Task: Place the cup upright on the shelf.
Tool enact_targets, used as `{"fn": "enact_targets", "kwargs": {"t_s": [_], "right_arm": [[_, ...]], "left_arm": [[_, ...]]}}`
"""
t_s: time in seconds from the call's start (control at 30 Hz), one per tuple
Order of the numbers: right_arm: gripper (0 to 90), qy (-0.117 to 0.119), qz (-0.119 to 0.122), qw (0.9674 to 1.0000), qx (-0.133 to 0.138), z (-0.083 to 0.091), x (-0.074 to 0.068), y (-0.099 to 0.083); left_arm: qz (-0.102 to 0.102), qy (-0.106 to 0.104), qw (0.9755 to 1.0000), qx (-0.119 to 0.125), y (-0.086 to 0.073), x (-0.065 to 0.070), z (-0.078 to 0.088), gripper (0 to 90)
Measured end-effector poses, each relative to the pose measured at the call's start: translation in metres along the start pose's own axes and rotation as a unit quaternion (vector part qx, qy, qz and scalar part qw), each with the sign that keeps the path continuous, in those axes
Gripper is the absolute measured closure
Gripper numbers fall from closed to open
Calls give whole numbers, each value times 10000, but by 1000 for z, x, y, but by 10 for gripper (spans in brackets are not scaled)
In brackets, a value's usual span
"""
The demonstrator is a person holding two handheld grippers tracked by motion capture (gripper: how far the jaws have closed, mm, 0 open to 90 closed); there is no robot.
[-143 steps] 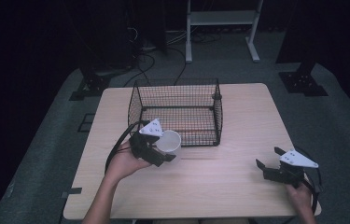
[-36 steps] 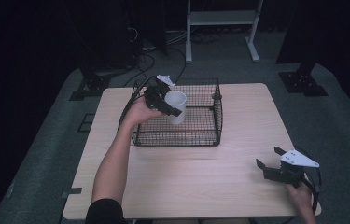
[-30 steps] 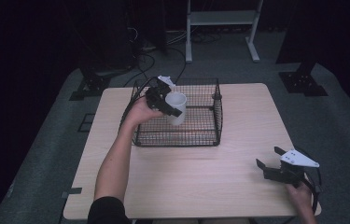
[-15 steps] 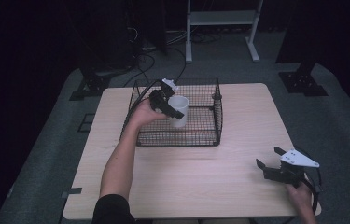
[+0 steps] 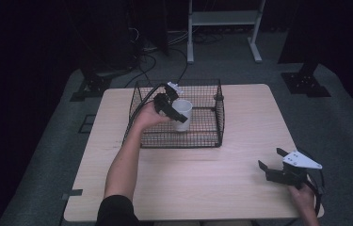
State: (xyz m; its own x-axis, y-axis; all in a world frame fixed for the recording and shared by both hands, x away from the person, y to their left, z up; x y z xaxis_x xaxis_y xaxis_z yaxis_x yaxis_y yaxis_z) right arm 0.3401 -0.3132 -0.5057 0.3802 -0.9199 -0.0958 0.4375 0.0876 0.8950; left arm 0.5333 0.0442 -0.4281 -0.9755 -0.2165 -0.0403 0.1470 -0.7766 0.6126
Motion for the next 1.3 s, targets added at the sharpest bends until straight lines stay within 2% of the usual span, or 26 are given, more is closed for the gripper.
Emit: {"fn": "enact_targets", "kwargs": {"t_s": [0.97,1.3], "right_arm": [[131,9,4,10000,10,0,0,0],[131,12,0,10000,16,0,0,0]], "left_arm": [[114,-116,9995,-282,-8,-2,-22,212],[164,-141,9995,-250,-9,-3,-23,211]]}}
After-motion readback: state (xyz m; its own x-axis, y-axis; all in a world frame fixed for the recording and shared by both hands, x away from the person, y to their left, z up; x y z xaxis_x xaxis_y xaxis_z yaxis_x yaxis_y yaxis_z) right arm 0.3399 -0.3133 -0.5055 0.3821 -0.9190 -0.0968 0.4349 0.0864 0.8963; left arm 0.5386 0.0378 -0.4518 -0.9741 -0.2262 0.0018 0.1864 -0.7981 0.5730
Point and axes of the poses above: each handheld gripper's, and its own axes: z roughly backward along the jaws, y roughly out of its top, x roughly to its right, the point moved 6 cm from there along -z, roughly forward along the jaws, and after that the axes turned 14 degrees about -z, right-handed, at the moved point
